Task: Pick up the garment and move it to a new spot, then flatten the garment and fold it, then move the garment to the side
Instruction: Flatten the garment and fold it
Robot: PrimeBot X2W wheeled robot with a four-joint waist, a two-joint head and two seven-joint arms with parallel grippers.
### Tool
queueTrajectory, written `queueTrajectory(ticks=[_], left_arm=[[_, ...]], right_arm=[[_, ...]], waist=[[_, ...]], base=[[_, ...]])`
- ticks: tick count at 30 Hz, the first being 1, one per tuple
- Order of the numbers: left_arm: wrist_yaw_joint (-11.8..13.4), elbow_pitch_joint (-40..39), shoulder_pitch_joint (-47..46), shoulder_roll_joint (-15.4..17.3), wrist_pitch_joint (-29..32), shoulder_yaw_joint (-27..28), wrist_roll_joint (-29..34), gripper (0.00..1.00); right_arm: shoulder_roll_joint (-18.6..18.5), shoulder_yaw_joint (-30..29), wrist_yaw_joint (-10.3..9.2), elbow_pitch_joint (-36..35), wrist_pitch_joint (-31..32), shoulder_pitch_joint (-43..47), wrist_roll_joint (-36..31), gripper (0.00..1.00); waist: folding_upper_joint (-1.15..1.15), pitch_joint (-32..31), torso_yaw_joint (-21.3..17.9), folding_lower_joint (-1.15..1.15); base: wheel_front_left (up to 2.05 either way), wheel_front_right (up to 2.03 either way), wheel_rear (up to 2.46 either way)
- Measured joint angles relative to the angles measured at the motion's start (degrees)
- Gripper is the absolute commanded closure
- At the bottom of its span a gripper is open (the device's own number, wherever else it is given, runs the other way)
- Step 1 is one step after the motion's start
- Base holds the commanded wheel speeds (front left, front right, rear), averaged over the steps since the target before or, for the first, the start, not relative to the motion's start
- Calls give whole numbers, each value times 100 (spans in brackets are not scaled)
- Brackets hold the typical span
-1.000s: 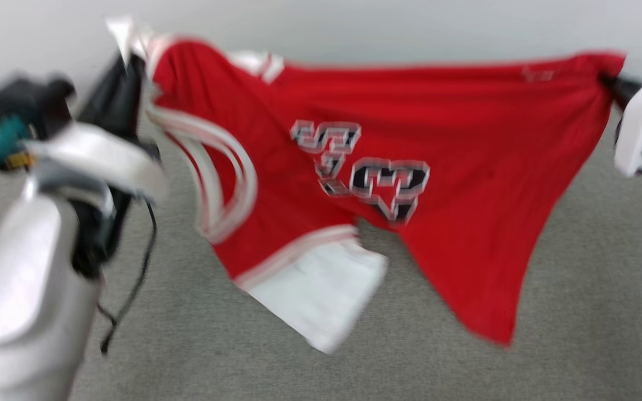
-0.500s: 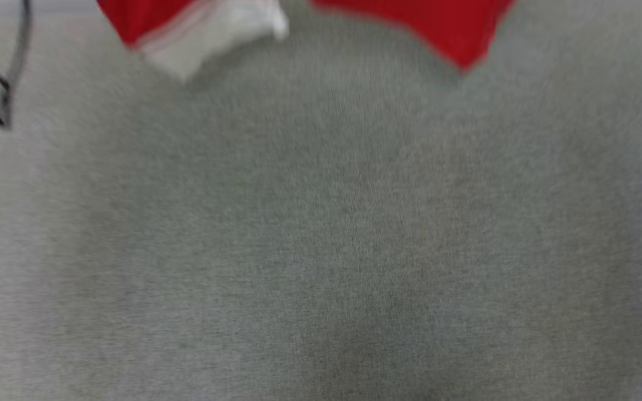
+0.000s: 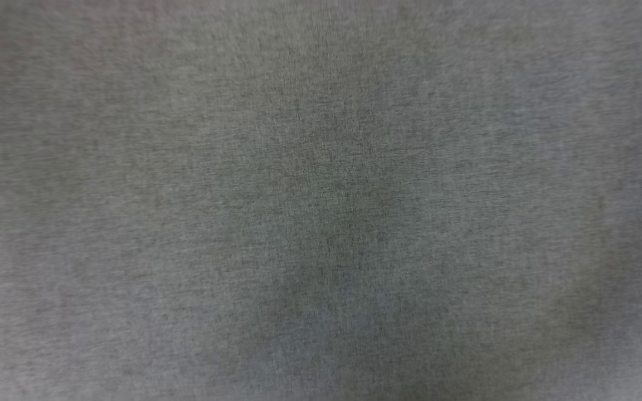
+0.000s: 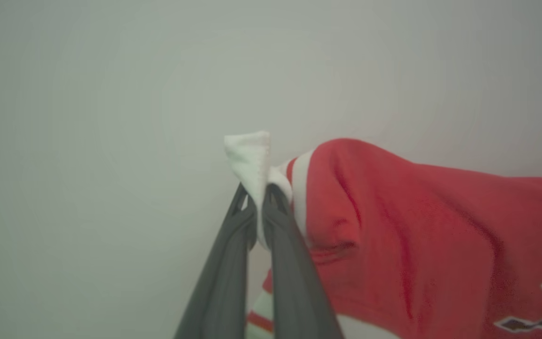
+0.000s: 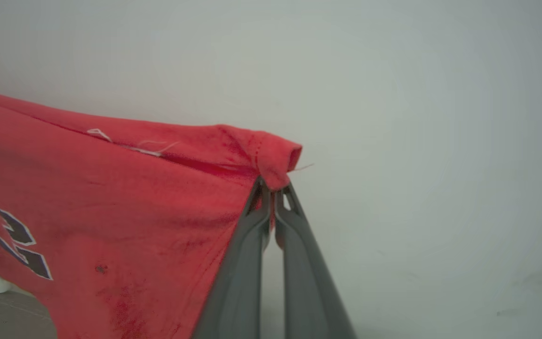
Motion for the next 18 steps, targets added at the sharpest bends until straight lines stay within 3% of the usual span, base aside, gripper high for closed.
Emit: queueTrajectory(ticks=[6, 11, 18], left_arm=[[-99, 567, -20, -78, -335, -54, -100, 100], [-185, 847, 363, -132, -581, -89, -308, 100], [-233, 598, 1967, -213, -734, -5, -831, 100]], right_arm=[[53, 464, -1, 676, -324, -254, 266, 100], [55, 906, -1, 1038, -452, -180, 524, 100], [-196, 1556, -1, 935, -595, 1154, 1146, 100]], waist=[[0, 387, 16, 0], [0, 291, 105, 0], [0, -248, 212, -1]], base=[[0, 0, 0], [0, 0, 0], [0, 0, 0]])
